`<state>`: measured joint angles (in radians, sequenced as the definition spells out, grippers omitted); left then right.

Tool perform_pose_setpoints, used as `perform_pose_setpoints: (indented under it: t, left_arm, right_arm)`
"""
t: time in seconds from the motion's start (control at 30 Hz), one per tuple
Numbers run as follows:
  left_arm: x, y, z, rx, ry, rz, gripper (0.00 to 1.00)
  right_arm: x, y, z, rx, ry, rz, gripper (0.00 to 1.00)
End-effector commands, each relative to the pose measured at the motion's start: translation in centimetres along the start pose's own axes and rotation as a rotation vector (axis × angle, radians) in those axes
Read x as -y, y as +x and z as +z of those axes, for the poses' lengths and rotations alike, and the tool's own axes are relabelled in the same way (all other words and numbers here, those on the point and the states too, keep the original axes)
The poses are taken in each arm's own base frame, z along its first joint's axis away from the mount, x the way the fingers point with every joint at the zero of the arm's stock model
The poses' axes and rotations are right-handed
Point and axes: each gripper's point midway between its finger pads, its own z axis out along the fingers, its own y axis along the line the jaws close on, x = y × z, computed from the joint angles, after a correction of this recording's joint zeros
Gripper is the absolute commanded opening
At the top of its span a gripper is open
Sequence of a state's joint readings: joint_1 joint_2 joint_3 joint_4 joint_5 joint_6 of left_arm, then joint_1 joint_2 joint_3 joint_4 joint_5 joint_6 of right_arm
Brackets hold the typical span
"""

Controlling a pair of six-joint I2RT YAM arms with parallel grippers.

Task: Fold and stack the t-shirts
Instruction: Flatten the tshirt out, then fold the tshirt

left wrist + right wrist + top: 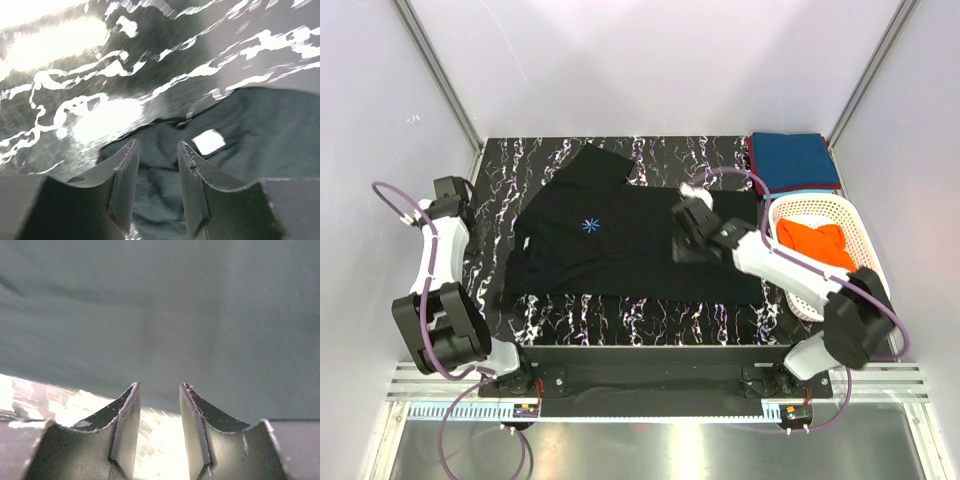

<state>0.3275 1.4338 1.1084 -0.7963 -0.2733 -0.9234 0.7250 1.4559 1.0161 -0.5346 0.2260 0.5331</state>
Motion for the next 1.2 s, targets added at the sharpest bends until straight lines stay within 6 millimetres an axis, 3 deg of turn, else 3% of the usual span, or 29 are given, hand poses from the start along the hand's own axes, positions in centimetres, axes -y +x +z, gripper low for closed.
perform_pose_setpoints:
  t: [0.0, 0.07, 0.1, 0.17, 0.2, 0.23, 0.27, 0.3, 0.37, 0.53, 0.67, 0.77, 0.97, 1.17]
  left_arm:
    - [1.0, -2.3, -1.4, 0.076, 0.037, -0.033, 0.42]
    - [2.8, -1.9, -0.6, 0.037, 0.113, 0.029, 0.41]
    - [4.4, -0.5, -0.7, -0.047, 0.202, 0.065, 0.41]
    - [5.8, 0.1, 0.3, -0.091, 0.289, 0.111, 0.40]
    - [7.0, 1.3, -0.2, -0.160, 0.377, 0.124, 0.40]
    - [6.9, 1.8, 0.3, -0.186, 0.405, 0.122, 0.39]
    - [8.0, 1.4, 0.1, -0.175, 0.474, 0.116, 0.39]
    - [8.5, 1.7, -0.3, -0.204, 0.530, 0.112, 0.39]
    - [8.6, 1.5, 0.0, -0.203, 0.577, 0.083, 0.39]
    - [6.7, 2.4, 2.0, -0.248, 0.534, 0.021, 0.29]
    - [5.5, 4.0, 4.2, -0.314, 0.466, 0.010, 0.24]
    - [4.5, 4.7, 5.7, -0.349, 0.396, 0.017, 0.24]
    - [2.0, 4.9, 7.3, -0.334, 0.259, 0.020, 0.22]
    - [1.3, 5.4, 7.9, -0.358, 0.222, 0.022, 0.19]
  right_arm:
    - [-6.9, -7.7, -0.6, 0.197, -0.145, -0.097, 0.44]
    - [-10.1, -9.8, -0.2, 0.249, -0.189, -0.135, 0.44]
    - [-12.8, -10.9, 0.4, 0.284, -0.194, -0.179, 0.44]
    - [-15.9, -12.0, 0.9, 0.323, -0.201, -0.209, 0.45]
    - [-18.7, -12.8, 1.5, 0.354, -0.207, -0.233, 0.45]
    - [-20.2, -13.0, 1.9, 0.368, -0.209, -0.239, 0.45]
    - [-21.3, -13.2, 2.3, 0.381, -0.206, -0.243, 0.45]
    - [-23.5, -13.1, 3.3, 0.396, -0.206, -0.253, 0.45]
    - [-26.0, -12.7, 5.3, 0.395, -0.218, -0.261, 0.45]
    - [-31.1, -9.6, 8.0, 0.378, -0.279, -0.343, 0.45]
    - [-34.0, -7.4, 10.2, 0.365, -0.327, -0.430, 0.45]
    - [-35.1, -6.6, 11.2, 0.379, -0.320, -0.486, 0.45]
    - [-34.9, -4.6, 14.5, 0.355, -0.282, -0.511, 0.45]
    - [-34.0, -3.5, 16.3, 0.353, -0.222, -0.543, 0.45]
